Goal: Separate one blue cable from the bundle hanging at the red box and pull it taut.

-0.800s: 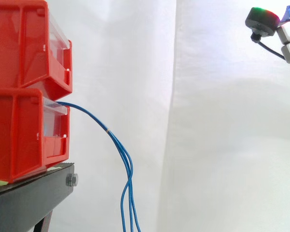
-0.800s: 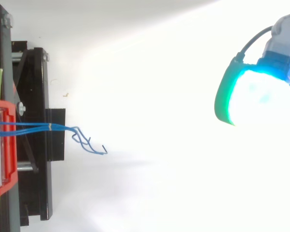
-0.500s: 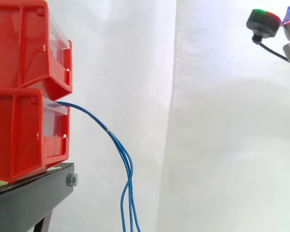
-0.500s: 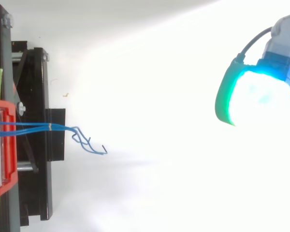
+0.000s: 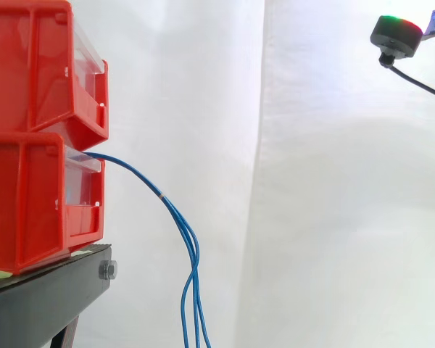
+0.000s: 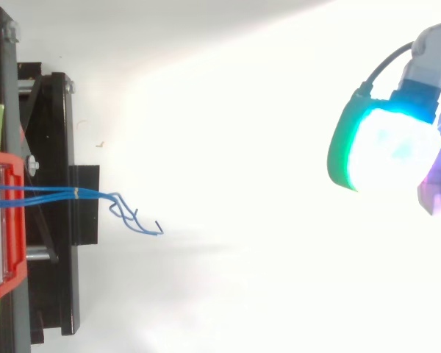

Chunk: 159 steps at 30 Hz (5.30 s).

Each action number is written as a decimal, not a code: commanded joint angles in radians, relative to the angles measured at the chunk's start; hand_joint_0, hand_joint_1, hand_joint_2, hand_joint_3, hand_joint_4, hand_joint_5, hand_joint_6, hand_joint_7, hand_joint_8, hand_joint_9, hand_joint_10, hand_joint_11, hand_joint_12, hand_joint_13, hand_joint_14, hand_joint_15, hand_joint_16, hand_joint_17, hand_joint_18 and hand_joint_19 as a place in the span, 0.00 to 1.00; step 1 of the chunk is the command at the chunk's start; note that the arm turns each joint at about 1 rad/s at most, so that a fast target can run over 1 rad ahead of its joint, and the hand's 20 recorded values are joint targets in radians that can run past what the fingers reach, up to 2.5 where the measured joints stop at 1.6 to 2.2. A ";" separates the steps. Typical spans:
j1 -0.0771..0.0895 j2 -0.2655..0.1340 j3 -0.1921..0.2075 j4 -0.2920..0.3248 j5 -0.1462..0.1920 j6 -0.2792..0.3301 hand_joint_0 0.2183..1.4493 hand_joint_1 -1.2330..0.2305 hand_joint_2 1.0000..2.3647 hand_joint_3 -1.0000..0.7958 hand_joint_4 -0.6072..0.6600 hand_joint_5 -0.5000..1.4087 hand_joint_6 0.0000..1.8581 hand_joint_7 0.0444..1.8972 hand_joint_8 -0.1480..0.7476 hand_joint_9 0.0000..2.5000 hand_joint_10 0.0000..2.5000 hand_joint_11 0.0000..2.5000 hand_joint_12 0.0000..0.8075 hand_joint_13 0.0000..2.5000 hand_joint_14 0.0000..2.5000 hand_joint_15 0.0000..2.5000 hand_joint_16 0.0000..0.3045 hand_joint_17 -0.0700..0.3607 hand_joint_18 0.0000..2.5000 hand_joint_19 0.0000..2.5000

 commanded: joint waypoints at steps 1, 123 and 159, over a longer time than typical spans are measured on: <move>0.000 0.000 0.001 0.000 0.000 0.000 0.29 0.41 0.00 0.31 0.61 0.17 0.27 0.48 0.45 0.36 0.01 0.28 0.43 0.35 0.01 0.28 0.15 0.40 0.30 0.30; 0.107 -0.583 0.244 0.509 0.219 0.061 0.32 0.42 0.00 0.32 0.66 0.18 0.27 0.48 0.48 0.37 0.01 0.19 0.29 0.35 0.01 0.16 0.07 0.27 0.27 0.16; 0.060 -0.535 0.243 0.451 0.140 0.071 0.34 0.44 0.01 0.34 0.65 0.19 0.27 0.53 0.49 0.40 0.01 0.21 0.31 0.37 0.01 0.18 0.07 0.27 0.28 0.17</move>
